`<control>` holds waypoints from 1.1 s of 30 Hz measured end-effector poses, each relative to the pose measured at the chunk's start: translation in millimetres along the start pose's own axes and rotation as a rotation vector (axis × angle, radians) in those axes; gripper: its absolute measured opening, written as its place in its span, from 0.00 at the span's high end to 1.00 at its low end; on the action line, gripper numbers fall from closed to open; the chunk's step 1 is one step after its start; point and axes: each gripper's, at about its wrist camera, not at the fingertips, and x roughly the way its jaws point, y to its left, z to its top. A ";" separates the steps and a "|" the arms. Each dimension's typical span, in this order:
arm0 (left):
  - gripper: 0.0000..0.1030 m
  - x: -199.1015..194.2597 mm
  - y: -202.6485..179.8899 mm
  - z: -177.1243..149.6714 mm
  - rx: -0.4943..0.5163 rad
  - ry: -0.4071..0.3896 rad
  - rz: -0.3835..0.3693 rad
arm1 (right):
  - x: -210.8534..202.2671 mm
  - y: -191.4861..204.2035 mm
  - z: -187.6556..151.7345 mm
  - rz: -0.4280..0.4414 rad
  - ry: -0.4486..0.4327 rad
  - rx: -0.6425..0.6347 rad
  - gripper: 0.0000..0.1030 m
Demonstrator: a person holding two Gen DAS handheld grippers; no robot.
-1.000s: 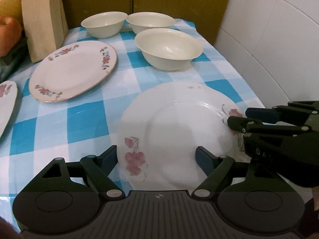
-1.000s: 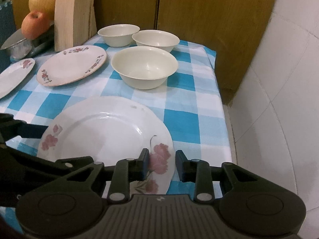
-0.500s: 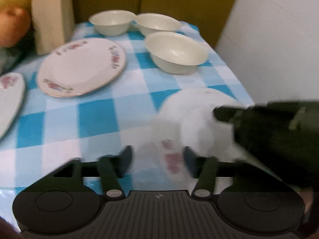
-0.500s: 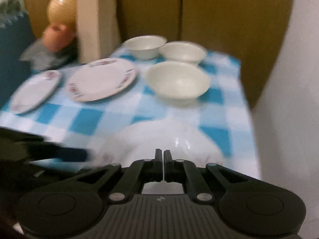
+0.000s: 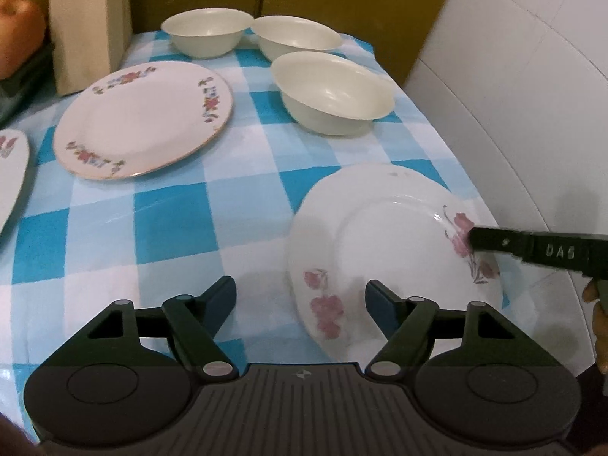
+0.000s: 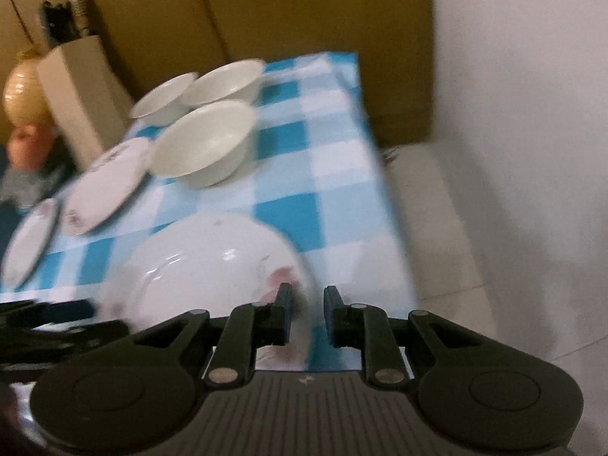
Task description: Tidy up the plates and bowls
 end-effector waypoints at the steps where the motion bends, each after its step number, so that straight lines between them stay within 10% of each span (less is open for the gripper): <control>1: 0.23 1.8 -3.4 1.0 0.008 0.000 -0.008 | 0.8 2.3 -1.3 -0.006 -0.002 -0.008 0.85; 6: 0.18 7.0 -21.4 0.0 0.068 0.015 0.020 | 1.5 12.7 -4.9 0.033 0.012 -0.015 0.85; 22: 0.25 -55.9 89.4 -29.2 -0.297 -0.049 0.029 | 14.9 107.1 1.9 0.150 0.071 -0.187 0.86; 26: 0.22 -77.5 110.3 -27.5 -0.342 -0.126 0.049 | 3.1 113.6 6.8 0.075 -0.056 -0.236 0.86; 33: 0.20 -81.1 123.1 4.2 -0.366 -0.177 0.079 | 29.5 131.7 35.1 0.109 -0.018 -0.214 0.86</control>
